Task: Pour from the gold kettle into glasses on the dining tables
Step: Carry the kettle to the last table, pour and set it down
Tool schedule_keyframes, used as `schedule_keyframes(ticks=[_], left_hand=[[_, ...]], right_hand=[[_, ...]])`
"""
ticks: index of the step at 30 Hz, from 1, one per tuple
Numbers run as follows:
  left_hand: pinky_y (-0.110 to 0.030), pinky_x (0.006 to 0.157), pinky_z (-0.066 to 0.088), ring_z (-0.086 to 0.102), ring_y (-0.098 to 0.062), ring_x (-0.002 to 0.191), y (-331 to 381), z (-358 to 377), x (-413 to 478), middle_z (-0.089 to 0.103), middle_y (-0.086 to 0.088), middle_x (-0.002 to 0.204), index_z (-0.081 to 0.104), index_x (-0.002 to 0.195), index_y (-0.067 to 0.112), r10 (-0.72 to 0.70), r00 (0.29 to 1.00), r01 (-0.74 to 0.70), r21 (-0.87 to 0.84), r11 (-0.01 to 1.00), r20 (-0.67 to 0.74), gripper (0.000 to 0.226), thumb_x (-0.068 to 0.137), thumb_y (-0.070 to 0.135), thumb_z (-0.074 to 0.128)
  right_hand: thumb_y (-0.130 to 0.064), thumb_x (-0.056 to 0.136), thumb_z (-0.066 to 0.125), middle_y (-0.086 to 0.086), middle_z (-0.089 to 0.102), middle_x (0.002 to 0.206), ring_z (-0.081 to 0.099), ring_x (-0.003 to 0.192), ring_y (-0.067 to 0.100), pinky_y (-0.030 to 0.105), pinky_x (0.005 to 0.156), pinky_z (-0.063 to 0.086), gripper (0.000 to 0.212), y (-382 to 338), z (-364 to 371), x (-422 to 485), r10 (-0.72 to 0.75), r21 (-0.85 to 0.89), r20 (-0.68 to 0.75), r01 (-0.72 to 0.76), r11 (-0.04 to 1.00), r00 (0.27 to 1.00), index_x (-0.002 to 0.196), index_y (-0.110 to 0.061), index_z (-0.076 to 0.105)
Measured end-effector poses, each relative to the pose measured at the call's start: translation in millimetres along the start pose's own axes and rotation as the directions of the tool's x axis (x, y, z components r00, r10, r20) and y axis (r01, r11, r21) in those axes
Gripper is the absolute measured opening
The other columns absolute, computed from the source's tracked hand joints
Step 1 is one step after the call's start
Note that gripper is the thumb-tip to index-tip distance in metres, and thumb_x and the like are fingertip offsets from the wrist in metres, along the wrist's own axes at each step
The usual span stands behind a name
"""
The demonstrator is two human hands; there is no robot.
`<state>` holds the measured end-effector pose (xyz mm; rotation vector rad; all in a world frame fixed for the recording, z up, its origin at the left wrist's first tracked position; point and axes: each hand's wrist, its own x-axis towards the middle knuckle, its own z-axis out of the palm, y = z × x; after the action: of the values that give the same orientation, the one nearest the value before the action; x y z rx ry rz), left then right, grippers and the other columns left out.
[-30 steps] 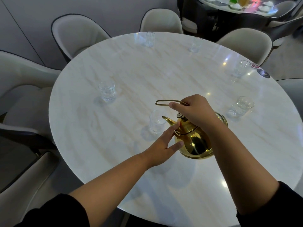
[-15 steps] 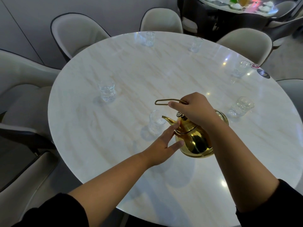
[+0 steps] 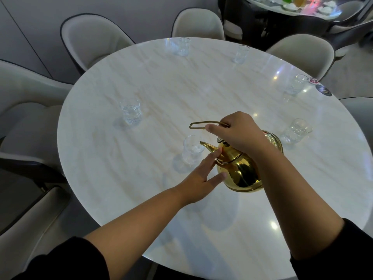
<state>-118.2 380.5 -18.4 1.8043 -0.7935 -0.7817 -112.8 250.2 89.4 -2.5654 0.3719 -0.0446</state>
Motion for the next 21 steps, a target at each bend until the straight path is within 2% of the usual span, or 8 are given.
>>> schedule_keyframes(ticks=[3, 7, 11, 14, 17, 21], left_hand=[[-0.034, 0.11, 0.023, 0.016, -0.012, 0.144, 0.3, 0.5, 0.7, 0.008, 0.015, 0.157, 0.004, 0.142, 0.049, -0.003, 1.0, 0.003, -0.016, 1.0, -0.003, 0.063, 0.092, 0.048, 0.043], [-0.034, 0.111, 0.023, 0.016, -0.011, 0.144, 0.7, 0.5, 0.4, 0.009, 0.016, 0.157, 0.005, 0.142, 0.049, 0.003, 1.0, -0.003, -0.035, 0.999, -0.012, 0.064, 0.091, 0.049, 0.043], [-0.026, 0.105, 0.022, 0.016, -0.011, 0.144, 1.2, 1.4, -0.2, 0.009, 0.015, 0.157, 0.006, 0.143, 0.047, 0.002, 1.0, -0.002, -0.027, 1.0, -0.017, 0.063, 0.092, 0.046, 0.044], [-0.023, 0.103, 0.021, 0.017, -0.009, 0.143, 1.4, 2.4, -1.0, 0.009, 0.015, 0.157, 0.007, 0.144, 0.045, 0.007, 1.0, -0.008, -0.053, 0.999, -0.019, 0.063, 0.093, 0.044, 0.044], [-0.023, 0.103, 0.021, 0.017, -0.009, 0.143, 1.6, 2.6, -0.1, 0.01, 0.015, 0.157, 0.007, 0.143, 0.045, 0.008, 1.0, -0.009, -0.041, 0.999, -0.022, 0.063, 0.092, 0.044, 0.044], [-0.023, 0.104, 0.022, 0.018, -0.009, 0.143, 1.6, 2.6, 0.4, 0.01, 0.015, 0.157, 0.008, 0.144, 0.045, 0.009, 1.0, -0.01, -0.06, 0.998, -0.024, 0.063, 0.093, 0.043, 0.045]], right_hand=[[-0.044, 0.09, 0.055, 0.013, 0.055, 0.066, 0.047, 0.058, 0.018, 0.024, 0.051, 0.03, 0.046, -1.1, -0.3, 0.3, -0.007, -0.027, 0.007, 0.007, 1.0, 1.0, 0.068, -0.004, 0.061], [-0.044, 0.09, 0.055, 0.012, 0.054, 0.065, 0.045, 0.055, 0.015, 0.023, 0.051, 0.03, 0.045, -2.2, -0.7, -0.3, -0.007, -0.031, 0.011, 0.008, 1.0, 1.0, 0.061, -0.01, 0.057], [-0.044, 0.089, 0.055, 0.014, 0.056, 0.067, 0.047, 0.059, 0.018, 0.024, 0.052, 0.032, 0.046, -3.1, -1.4, -0.3, -0.014, -0.031, 0.015, 0.014, 0.999, 1.0, 0.067, -0.005, 0.061], [-0.044, 0.09, 0.055, 0.021, 0.062, 0.072, 0.048, 0.059, 0.018, 0.024, 0.052, 0.031, 0.046, -4.4, -1.5, -0.9, -0.014, -0.034, 0.029, 0.015, 0.999, 0.999, 0.063, -0.007, 0.058], [-0.044, 0.09, 0.055, 0.025, 0.068, 0.081, 0.049, 0.061, 0.02, 0.024, 0.052, 0.032, 0.046, -4.8, -3.3, -1.7, -0.01, -0.031, 0.027, 0.011, 0.999, 1.0, 0.061, -0.008, 0.056], [-0.043, 0.089, 0.056, 0.027, 0.069, 0.083, 0.05, 0.061, 0.021, 0.026, 0.052, 0.032, 0.046, -5.1, -4.0, -2.4, -0.015, -0.026, 0.025, 0.015, 1.0, 1.0, 0.056, -0.011, 0.052]])
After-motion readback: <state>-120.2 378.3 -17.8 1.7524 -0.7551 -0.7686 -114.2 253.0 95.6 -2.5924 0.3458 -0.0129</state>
